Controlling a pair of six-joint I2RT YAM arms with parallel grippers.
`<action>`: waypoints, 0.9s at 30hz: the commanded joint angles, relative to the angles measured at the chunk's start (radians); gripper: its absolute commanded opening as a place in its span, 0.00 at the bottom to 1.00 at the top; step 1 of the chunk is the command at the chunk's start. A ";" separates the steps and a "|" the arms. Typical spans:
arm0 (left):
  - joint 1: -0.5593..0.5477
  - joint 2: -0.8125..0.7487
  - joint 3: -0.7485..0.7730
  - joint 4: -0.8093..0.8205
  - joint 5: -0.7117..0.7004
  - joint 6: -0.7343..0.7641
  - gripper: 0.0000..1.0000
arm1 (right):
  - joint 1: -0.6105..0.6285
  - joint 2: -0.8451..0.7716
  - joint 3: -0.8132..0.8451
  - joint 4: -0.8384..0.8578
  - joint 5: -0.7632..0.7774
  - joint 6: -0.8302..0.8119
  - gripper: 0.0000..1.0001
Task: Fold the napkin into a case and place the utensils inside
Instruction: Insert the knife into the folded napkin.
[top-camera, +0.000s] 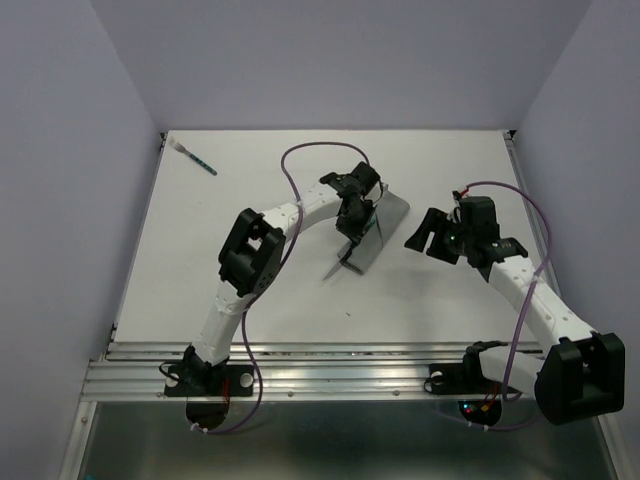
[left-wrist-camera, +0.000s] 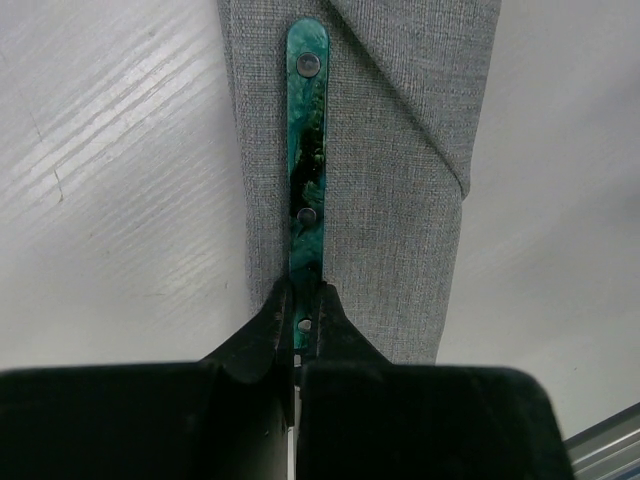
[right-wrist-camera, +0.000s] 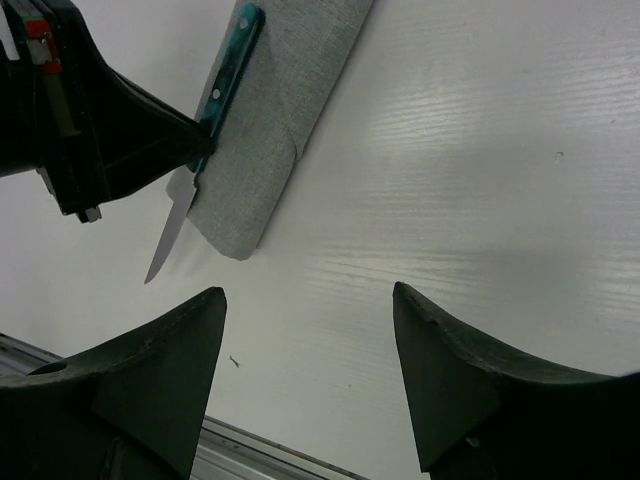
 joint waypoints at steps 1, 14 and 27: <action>-0.002 0.010 0.097 -0.039 -0.006 -0.032 0.00 | -0.004 -0.033 0.011 0.004 0.007 -0.015 0.73; -0.002 0.035 0.107 -0.027 0.027 -0.073 0.00 | -0.077 0.390 0.315 0.163 0.138 0.068 0.44; 0.003 0.055 0.120 -0.030 0.041 -0.073 0.00 | -0.111 0.916 0.775 0.189 0.078 0.108 0.30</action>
